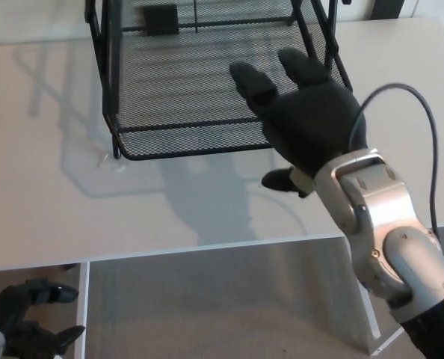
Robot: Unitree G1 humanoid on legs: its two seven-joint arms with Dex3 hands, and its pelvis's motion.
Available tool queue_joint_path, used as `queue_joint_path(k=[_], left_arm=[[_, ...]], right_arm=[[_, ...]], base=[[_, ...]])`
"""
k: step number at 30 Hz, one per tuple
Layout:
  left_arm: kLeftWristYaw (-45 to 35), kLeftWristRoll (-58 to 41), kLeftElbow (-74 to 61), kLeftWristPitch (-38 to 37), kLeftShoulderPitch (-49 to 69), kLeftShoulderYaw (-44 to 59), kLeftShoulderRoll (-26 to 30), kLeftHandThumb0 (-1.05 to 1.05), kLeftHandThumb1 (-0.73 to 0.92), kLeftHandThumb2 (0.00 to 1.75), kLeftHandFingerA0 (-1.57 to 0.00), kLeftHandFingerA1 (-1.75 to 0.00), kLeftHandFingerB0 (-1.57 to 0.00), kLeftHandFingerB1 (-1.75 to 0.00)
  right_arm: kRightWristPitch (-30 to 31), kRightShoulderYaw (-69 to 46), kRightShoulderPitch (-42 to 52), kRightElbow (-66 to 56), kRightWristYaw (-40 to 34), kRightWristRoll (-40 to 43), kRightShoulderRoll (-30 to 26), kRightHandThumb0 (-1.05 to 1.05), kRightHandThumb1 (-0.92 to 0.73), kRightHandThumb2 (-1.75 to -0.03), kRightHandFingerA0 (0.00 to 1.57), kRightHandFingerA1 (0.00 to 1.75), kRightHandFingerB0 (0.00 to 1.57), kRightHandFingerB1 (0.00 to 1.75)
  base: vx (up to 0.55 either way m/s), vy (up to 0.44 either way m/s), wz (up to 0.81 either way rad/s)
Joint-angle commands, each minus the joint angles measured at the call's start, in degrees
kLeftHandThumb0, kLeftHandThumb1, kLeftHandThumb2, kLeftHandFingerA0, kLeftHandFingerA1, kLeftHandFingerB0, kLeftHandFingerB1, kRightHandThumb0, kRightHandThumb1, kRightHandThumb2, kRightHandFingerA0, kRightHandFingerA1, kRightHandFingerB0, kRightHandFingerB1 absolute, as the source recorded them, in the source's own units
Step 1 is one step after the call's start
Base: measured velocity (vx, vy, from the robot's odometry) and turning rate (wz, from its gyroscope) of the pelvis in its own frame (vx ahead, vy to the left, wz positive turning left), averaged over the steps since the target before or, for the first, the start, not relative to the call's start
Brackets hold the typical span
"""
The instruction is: The robot walk towards a table in front and then pushes a layer of a file tray back to its original position using its right hand
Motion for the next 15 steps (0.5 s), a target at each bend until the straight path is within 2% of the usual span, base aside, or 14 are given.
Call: queue_joint_path(k=[1, 2, 3, 4, 5, 7, 8, 10, 11, 12, 13, 14, 15], left_arm=[[0.1, 0.3, -0.3, 1.0, -0.4, 0.5, 0.7, -0.50, 0.26, 0.91, -0.78, -0.89, -0.36, -0.68], [0.1, 0.5, -0.3, 0.8, -0.4, 0.3, 0.7, -0.50, 0.26, 0.91, -0.78, -0.90, -0.37, -0.69], [0.2, 0.7, -0.4, 0.9, -0.7, 0.1, 0.7, -0.49, 0.34, 0.78, -0.79, -0.95, -0.38, -0.71], [0.2, 0.8, -0.4, 1.2, -1.0, 0.1, 0.6, -0.49, 0.34, 0.78, -0.79, -0.95, -0.38, -0.71], [0.1, 0.7, -0.5, 1.3, -1.3, 0.1, 0.6, -0.49, 0.26, 0.90, -0.78, -0.90, -0.38, -0.69], [0.2, 0.7, -0.5, 1.5, -1.9, 0.1, 0.5, -0.49, 0.25, 0.90, -0.78, -0.90, -0.39, -0.70], [0.3, 0.8, -0.5, 1.7, -2.1, 0.0, 0.5, -0.51, 0.25, 0.90, -0.77, -0.90, -0.39, -0.70], [0.3, 1.1, -0.5, 1.8, -2.4, -0.3, 0.6, -0.51, 0.25, 0.91, -0.78, -0.90, -0.38, -0.70], [0.2, 1.3, -0.5, 1.7, -2.5, -0.5, 0.7, -0.51, 0.34, 0.77, -0.78, -0.92, -0.38, -0.72], [0.2, 1.6, -0.6, 1.7, -2.4, -0.8, 0.7, -0.51, 0.34, 0.77, -0.78, -0.92, -0.38, -0.72], [0.0, 1.5, -0.6, 2.1, -2.3, -0.9, 0.8, -0.51, 0.25, 0.90, -0.78, -0.88, -0.36, -0.68], [0.2, 1.7, -0.7, 2.0, -2.2, -1.0, 0.8, -0.51, 0.34, 0.75, -0.77, -0.88, -0.38, -0.70], [0.3, 1.7, -0.7, 1.9, -2.1, -1.0, 0.8, -0.51, 0.25, 0.89, -0.78, -0.88, -0.38, -0.69]], right_arm=[[0.5, -2.0, 3.6, -3.0, 5.3, 6.7, -1.3, -0.83, -0.48, -0.85, 0.00, 0.00, 0.00, 0.00], [0.3, -2.0, 4.3, -3.9, 5.6, 6.9, -1.6, -0.82, -0.47, -0.85, 0.00, 0.00, 0.00, 0.00], [0.1, -2.1, 5.4, -5.7, 6.0, 7.3, -2.1, -0.81, -0.46, -0.84, 0.00, 0.00, 0.00, 0.00], [-0.2, -2.2, 6.3, -7.3, 5.8, 7.6, -2.4, -0.81, -0.46, -0.84, 0.00, 0.00, 0.00, 0.00], [-1.4, -2.4, 8.1, -11.7, 5.2, 7.5, -3.5, -0.82, -0.47, -0.85, 0.00, 0.00, 0.00, 0.00], [-2.3, -2.6, 8.9, -14.7, 4.4, 7.6, -4.2, -0.86, -0.48, -0.88, 0.00, 0.00, 0.00, 0.00], [-2.9, -3.0, 9.8, -18.4, 4.1, 7.5, -4.8, -0.85, -0.58, -0.59, 0.00, 0.00, 0.00, 0.00], [-3.4, -3.6, 10.9, -23.7, 4.3, 7.5, -5.6, -0.85, -0.58, -0.58, 0.00, 0.00, 0.00, 0.00], [-3.9, -3.9, 11.2, -25.3, 3.8, 7.5, -5.8, -0.84, -0.57, -0.58, 0.00, 0.00, 0.00, 0.00], [-4.3, -4.3, 11.5, -26.6, 3.2, 7.6, -6.0, -0.84, -0.57, -0.58, 0.00, 0.00, 0.00, 0.00], [-4.9, -5.2, 11.6, -30.6, 3.9, 7.6, -6.9, -0.91, -0.52, -0.89, 0.00, 0.00, 0.00, 0.00], [-5.3, -5.7, 11.6, -32.3, 3.9, 7.6, -7.3, -0.89, -0.50, -0.87, 0.00, 0.00, 0.00, 0.01], [-5.7, -6.2, 11.5, -33.7, 3.8, 7.7, -7.5, -0.89, -0.50, -0.87, 0.00, 0.00, 0.00, 0.01]], base=[[0.00, 0.000, 0.00], [0.00, 0.000, 0.00], [0.00, 0.000, 0.00], [0.00, 0.000, 0.00], [0.00, 0.000, 0.00], [0.00, 0.000, 0.00], [0.00, 0.000, 0.00], [0.00, 0.000, 0.00], [0.00, 0.000, 0.00], [0.00, 0.000, 0.00], [0.00, 0.000, 0.00], [0.00, 0.000, 0.00], [0.00, 0.000, 0.00]])
